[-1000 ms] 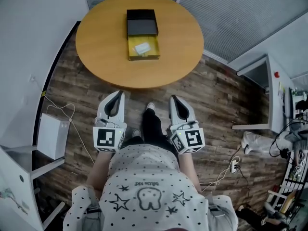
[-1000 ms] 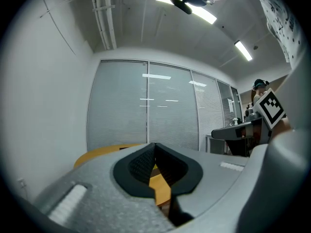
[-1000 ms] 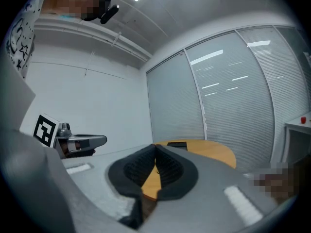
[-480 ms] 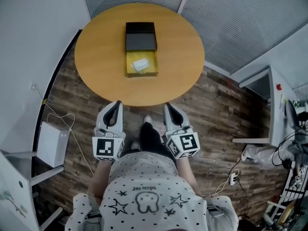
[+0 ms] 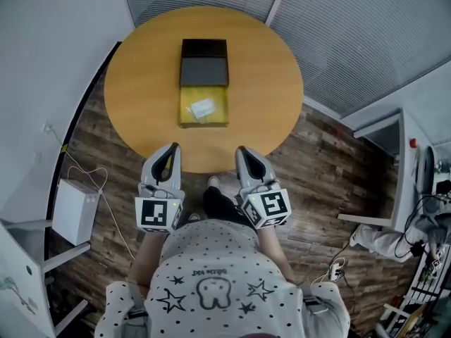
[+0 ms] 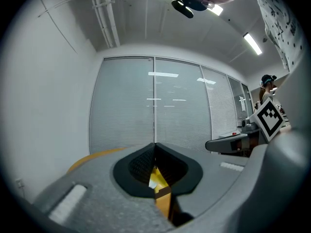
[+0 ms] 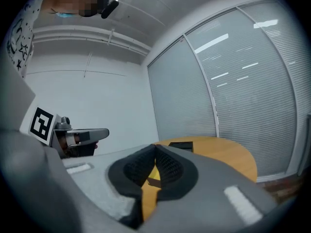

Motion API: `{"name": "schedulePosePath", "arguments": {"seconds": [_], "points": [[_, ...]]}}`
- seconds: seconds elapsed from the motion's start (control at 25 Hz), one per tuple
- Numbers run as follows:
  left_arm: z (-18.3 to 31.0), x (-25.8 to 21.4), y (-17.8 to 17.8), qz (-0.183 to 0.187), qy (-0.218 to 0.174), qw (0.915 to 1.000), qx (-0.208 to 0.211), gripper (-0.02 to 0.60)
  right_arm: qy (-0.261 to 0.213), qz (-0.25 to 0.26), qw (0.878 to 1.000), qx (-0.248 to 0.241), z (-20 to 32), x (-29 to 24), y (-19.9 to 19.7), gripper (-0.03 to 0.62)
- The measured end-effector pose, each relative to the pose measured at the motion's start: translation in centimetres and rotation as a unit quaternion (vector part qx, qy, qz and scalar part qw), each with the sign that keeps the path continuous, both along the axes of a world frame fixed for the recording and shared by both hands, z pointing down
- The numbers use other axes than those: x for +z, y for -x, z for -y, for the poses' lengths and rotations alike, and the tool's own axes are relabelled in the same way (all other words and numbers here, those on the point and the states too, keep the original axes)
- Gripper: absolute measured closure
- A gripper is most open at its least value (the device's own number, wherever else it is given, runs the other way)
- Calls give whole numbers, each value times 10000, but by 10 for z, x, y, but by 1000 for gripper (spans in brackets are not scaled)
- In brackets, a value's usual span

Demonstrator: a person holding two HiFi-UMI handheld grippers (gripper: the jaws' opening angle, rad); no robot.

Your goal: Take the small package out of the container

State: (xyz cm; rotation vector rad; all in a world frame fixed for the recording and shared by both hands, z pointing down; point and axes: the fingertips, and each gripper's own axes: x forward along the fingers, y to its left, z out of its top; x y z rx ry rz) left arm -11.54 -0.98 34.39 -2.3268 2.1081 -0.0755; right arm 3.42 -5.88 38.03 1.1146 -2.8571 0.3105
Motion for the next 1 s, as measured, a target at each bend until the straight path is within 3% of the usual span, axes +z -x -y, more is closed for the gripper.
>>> {"name": "schedulePosePath", "arguments": {"seconds": [1.0], "points": [[76,5,1,119,66,9984,-542,575,52,-40,9985,-545,94,9,1,589]]}}
